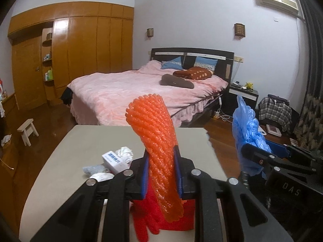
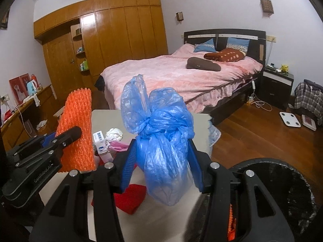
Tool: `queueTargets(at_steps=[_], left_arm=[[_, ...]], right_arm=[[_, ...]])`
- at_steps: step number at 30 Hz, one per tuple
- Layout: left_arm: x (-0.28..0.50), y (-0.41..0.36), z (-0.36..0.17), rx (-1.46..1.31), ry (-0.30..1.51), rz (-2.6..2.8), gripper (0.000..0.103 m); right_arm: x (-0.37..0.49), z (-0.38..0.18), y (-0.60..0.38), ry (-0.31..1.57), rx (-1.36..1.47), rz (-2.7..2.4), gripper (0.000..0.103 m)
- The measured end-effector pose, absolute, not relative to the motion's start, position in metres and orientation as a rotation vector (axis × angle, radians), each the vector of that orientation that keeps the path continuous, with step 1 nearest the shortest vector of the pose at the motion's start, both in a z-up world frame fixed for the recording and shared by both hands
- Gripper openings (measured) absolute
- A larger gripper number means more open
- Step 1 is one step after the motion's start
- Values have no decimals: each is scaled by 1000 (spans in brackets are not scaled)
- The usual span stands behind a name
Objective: Collect trash
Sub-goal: 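Move both tools over the trash bin and open them to drop the items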
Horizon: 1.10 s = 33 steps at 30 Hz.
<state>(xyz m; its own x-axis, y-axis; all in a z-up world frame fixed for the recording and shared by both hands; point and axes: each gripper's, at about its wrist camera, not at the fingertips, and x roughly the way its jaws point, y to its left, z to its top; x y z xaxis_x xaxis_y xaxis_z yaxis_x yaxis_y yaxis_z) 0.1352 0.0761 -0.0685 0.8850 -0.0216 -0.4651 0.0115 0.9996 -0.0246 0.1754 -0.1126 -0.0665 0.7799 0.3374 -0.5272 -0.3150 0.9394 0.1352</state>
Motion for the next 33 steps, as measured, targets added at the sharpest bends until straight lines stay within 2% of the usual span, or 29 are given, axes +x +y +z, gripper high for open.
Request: queueTargets(at_steps=[15,33], left_arm=[[128,-20,-78,24,486,-211,21],[134,-126,-105,40,527,-437,21]], right_arm=[[141,-66,-203,576,54,167,48],[112,-109,-305,655,91,-66,48]])
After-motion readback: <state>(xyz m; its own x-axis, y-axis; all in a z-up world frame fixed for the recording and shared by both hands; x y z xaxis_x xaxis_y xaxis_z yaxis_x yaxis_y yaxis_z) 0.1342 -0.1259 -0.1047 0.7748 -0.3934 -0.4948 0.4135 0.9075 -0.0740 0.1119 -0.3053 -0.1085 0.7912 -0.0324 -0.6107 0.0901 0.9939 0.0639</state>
